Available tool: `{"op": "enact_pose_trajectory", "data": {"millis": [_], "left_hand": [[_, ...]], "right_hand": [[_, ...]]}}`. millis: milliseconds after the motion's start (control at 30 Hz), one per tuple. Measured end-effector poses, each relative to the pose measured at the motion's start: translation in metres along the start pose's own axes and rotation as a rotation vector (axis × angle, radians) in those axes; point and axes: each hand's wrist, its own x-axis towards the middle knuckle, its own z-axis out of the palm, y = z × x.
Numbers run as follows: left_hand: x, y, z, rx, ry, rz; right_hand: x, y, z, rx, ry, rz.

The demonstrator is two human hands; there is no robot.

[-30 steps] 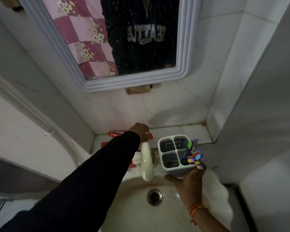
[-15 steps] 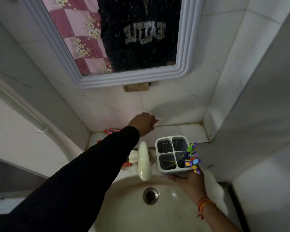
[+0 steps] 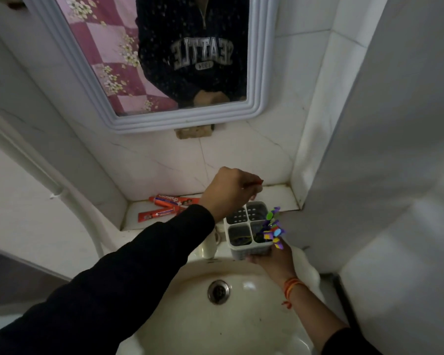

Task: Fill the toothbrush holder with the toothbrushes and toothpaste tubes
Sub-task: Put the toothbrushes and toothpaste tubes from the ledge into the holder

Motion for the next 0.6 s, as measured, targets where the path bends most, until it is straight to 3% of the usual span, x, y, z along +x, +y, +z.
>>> {"op": "enact_pose_trajectory", "data": {"millis": [133,333,600], "left_hand": [[-0.001,0.02,0.0,0.059,0.072,0.031],[-0.002,0.004,0.033,0.145,-0.241,-0.167],[0.002,-0.01,0.029,0.222,-0.348,-0.22]], "right_hand": [[0.0,0.0,-0.002,0.007,-0.005,-0.01],[0.0,-0.002,-0.002,0.029,-0.016,-0.015],[0.002,0.003,-0.003,-0.012,-0.023,-0.062]]}}
